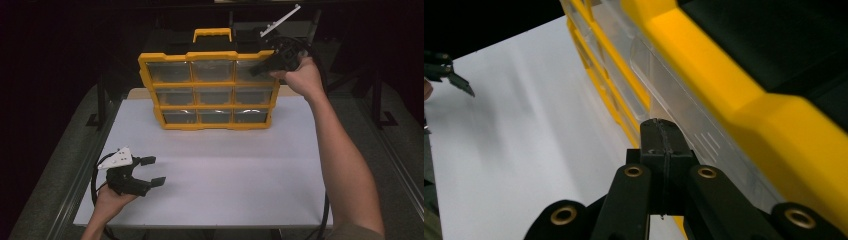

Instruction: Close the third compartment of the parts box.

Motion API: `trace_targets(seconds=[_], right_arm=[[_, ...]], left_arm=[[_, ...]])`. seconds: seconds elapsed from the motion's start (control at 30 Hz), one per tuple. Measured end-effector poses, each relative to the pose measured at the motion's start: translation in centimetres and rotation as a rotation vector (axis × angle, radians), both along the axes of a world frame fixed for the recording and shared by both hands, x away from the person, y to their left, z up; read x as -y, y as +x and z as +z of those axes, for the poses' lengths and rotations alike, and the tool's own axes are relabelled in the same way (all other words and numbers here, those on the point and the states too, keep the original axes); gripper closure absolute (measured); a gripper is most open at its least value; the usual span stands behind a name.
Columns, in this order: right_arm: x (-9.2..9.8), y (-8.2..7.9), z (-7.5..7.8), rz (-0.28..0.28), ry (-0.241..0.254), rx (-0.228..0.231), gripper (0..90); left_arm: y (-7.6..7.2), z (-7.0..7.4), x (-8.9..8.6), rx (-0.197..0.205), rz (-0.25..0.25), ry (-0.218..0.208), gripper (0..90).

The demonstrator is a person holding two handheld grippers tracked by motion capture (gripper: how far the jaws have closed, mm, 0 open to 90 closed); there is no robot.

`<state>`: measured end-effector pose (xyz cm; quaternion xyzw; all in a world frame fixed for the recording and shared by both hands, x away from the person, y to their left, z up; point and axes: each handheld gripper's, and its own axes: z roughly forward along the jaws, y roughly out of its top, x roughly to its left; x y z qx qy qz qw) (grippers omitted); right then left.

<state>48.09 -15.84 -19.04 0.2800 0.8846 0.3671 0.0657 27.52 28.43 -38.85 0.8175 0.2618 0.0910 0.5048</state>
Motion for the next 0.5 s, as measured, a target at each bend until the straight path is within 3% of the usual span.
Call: trace_targets(seconds=[0.23, 0.5], right_arm=[[-0.07, 0.19, 0.00, -0.010, 0.001, 0.001, 89.2], [-0.21, 0.09, -0.12, -0.043, -0.022, 0.034, 89.2]], left_arm=[[0.00, 0.04, -0.05, -0.001, 0.000, 0.001, 17.3], [-0.07, 0.04, 0.08, 0.002, -0.001, 0.008, 17.4]])
